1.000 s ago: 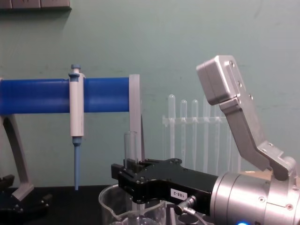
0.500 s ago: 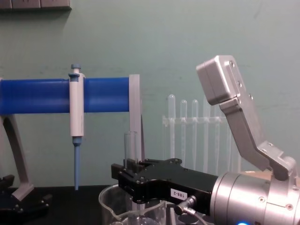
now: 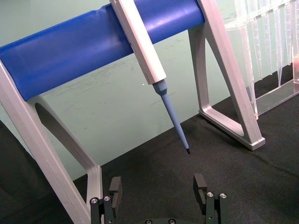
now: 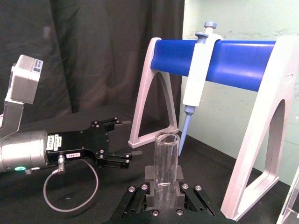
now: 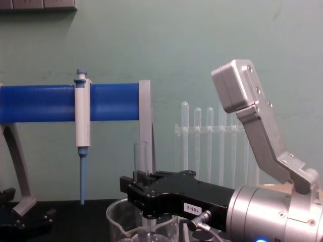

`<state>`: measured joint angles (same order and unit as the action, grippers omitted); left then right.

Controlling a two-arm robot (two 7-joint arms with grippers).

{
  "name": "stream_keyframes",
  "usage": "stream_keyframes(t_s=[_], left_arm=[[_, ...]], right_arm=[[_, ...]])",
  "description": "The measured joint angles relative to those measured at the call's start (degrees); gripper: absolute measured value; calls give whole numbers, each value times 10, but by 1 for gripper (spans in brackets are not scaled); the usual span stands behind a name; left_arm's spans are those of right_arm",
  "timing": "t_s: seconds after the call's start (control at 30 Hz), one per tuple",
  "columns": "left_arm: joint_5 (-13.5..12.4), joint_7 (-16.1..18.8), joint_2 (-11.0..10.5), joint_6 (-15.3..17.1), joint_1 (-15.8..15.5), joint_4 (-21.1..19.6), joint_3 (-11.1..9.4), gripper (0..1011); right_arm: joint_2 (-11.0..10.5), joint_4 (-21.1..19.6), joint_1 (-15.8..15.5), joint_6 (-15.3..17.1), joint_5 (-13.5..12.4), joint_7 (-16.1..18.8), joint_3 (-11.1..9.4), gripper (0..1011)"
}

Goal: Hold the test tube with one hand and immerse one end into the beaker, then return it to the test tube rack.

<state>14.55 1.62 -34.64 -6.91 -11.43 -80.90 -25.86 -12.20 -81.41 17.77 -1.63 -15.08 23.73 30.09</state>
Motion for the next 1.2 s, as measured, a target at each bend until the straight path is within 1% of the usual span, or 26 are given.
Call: stream_keyframes(t_s=[1.2], left_arm=[[0, 0, 0, 0, 0, 0, 0, 1000]], right_arm=[[0, 0, 0, 0, 0, 0, 0, 228]])
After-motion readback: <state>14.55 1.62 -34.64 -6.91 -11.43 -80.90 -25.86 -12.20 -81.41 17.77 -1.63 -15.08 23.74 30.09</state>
